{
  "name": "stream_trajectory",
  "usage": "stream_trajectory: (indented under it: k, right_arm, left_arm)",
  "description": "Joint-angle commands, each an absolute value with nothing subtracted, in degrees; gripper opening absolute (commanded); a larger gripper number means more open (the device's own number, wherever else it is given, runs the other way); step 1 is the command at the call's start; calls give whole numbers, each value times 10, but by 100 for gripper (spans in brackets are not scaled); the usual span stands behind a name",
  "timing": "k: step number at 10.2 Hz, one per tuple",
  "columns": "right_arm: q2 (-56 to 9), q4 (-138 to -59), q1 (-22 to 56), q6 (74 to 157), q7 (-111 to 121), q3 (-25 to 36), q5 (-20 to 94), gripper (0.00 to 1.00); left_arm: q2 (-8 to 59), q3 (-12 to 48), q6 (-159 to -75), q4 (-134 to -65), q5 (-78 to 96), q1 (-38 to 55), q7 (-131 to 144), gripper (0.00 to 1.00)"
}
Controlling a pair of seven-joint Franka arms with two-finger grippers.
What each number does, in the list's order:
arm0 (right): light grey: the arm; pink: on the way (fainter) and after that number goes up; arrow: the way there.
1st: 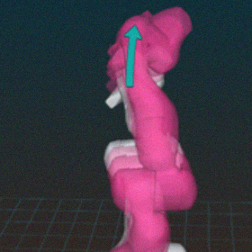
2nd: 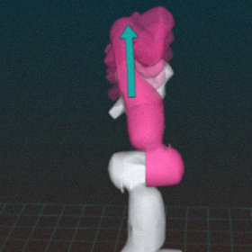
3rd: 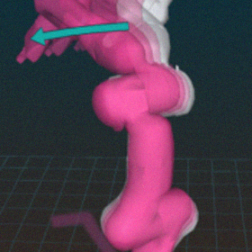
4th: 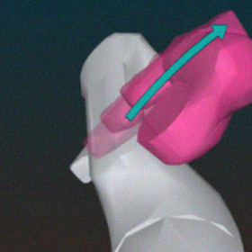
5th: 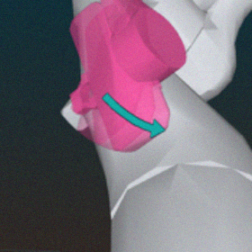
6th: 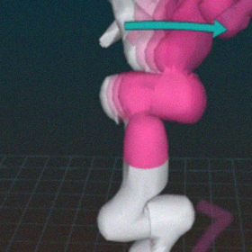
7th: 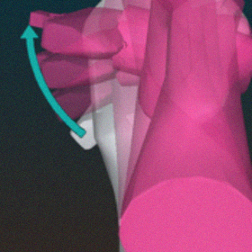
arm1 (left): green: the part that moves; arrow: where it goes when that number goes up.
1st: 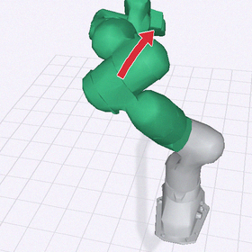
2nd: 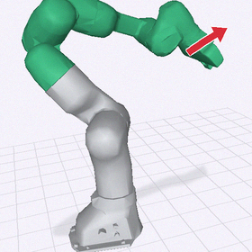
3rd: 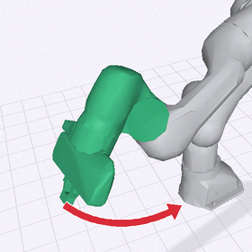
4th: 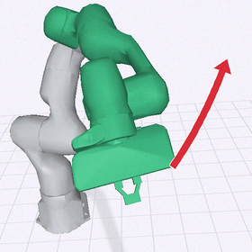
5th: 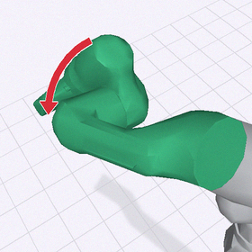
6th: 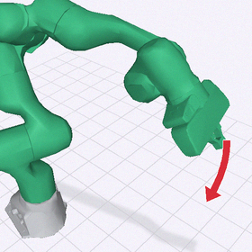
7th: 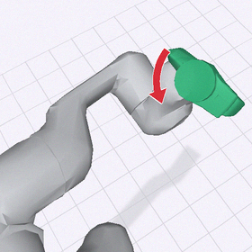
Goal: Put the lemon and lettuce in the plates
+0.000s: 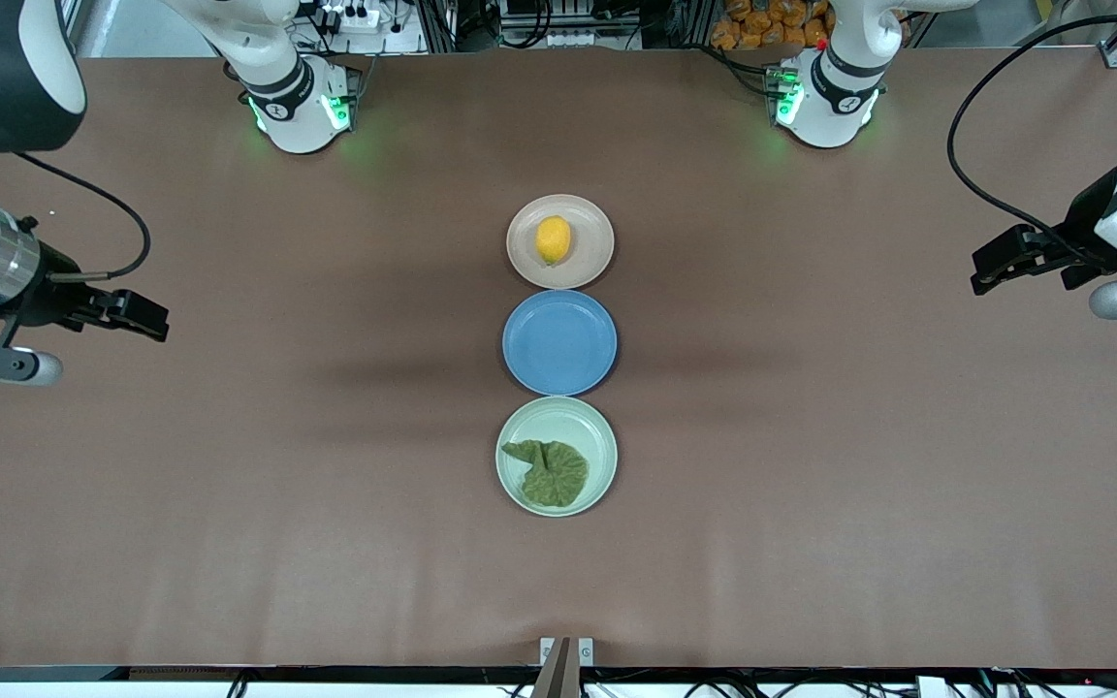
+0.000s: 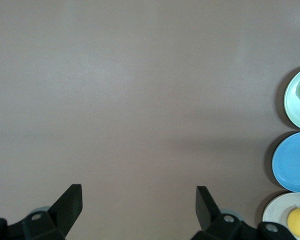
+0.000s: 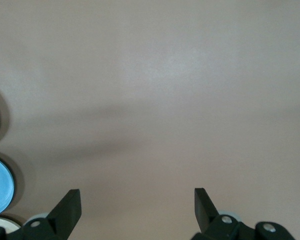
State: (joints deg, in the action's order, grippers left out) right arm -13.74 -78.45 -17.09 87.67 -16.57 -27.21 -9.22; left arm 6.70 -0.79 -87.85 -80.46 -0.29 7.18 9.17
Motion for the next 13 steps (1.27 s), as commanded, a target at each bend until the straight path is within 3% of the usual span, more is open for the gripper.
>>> stream_trajectory:
  k: [1,5,8,10,13]
  right_arm:
    - [-98,-806,-189,879,-157,-275,-77,100]
    - [-35,-872,-185,945,-125,-218,-56,100]
    - [-8,-877,-179,937,-118,-187,-25,100]
    - [-9,-875,-116,933,-119,-126,-25,100]
    - [-2,-871,-100,920,-121,-116,-23,100]
  left_arm:
    - [54,-7,-876,-812,-1,65,77,100]
    - [60,-12,-884,-805,2,61,77,100]
    - [64,-12,-896,-805,1,64,78,100]
    - [66,-11,-896,-806,1,65,78,100]
    - [68,-11,-896,-806,1,65,79,100]
